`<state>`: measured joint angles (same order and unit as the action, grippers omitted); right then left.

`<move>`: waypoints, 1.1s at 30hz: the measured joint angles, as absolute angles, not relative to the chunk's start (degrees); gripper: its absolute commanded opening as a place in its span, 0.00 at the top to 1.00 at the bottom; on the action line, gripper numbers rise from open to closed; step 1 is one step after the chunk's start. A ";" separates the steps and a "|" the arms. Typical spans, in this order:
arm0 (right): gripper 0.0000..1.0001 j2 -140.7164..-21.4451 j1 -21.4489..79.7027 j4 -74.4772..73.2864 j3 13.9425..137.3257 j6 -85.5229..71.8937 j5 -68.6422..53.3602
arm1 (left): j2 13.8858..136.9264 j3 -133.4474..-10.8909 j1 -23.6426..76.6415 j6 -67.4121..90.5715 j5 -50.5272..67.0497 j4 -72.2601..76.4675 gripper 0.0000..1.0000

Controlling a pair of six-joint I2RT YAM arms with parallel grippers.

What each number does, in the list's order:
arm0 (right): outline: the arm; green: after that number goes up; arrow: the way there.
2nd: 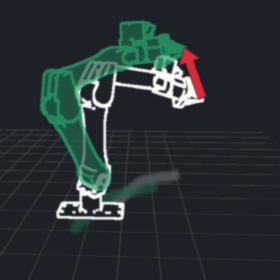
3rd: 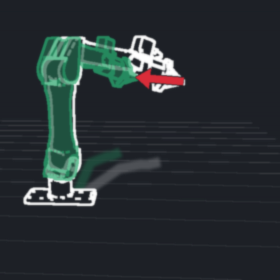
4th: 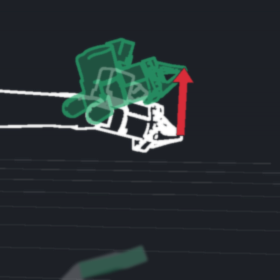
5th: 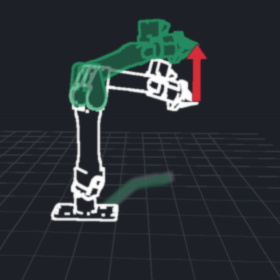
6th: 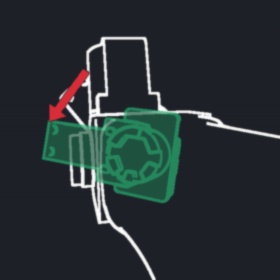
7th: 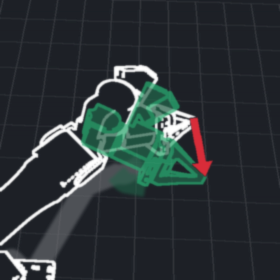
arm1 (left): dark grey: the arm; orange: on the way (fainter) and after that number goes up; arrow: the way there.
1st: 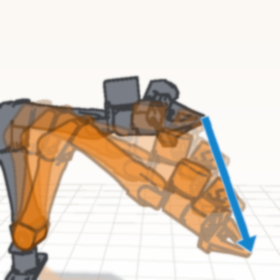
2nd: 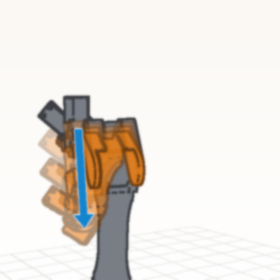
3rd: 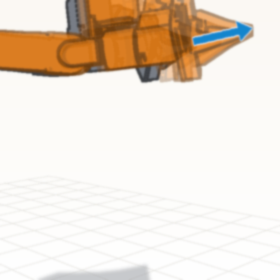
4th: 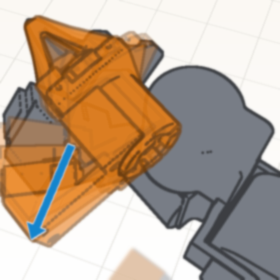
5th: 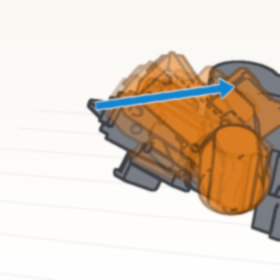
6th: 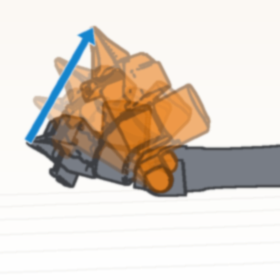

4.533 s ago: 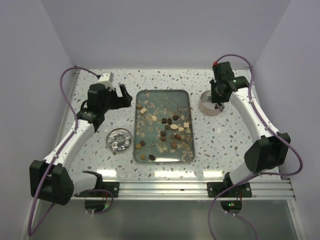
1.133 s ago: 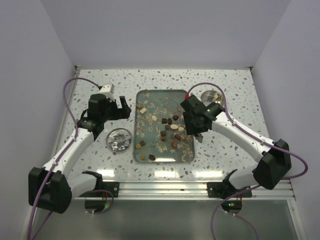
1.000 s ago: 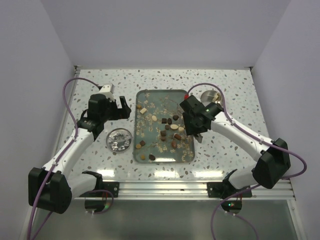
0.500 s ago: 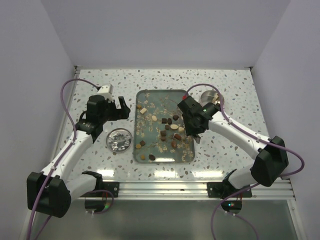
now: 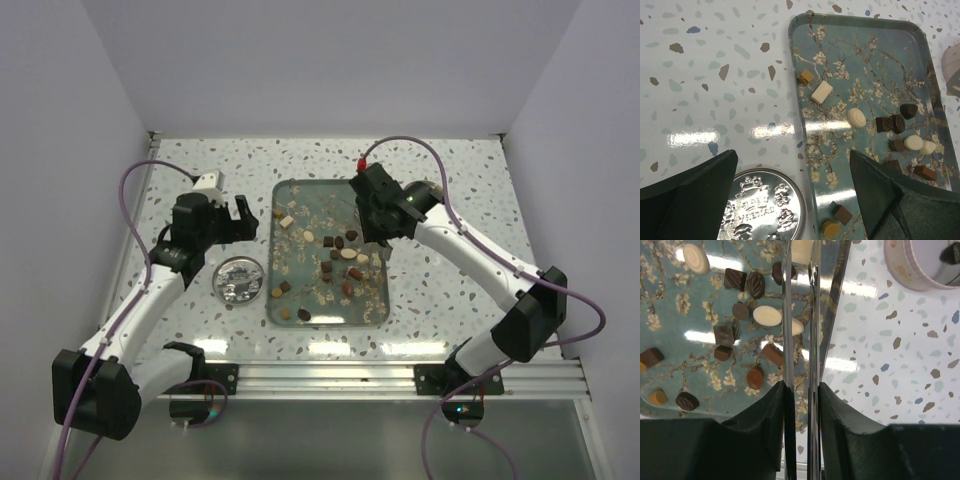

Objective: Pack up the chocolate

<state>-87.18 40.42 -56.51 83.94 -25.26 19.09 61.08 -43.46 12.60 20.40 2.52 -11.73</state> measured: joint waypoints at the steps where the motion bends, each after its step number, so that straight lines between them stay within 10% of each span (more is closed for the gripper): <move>1: 0.71 -87.83 40.25 -56.40 84.79 -24.77 19.33 | 60.88 -43.46 12.60 20.40 2.50 -11.73 0.00; 20: 0.70 -87.13 17.32 -55.75 87.18 -15.00 20.08 | 58.81 -42.85 12.60 20.43 0.99 -12.51 0.00; 33: 0.53 -85.86 16.10 -55.02 86.39 -12.99 20.01 | 59.68 -42.85 12.60 20.40 0.99 -12.53 0.00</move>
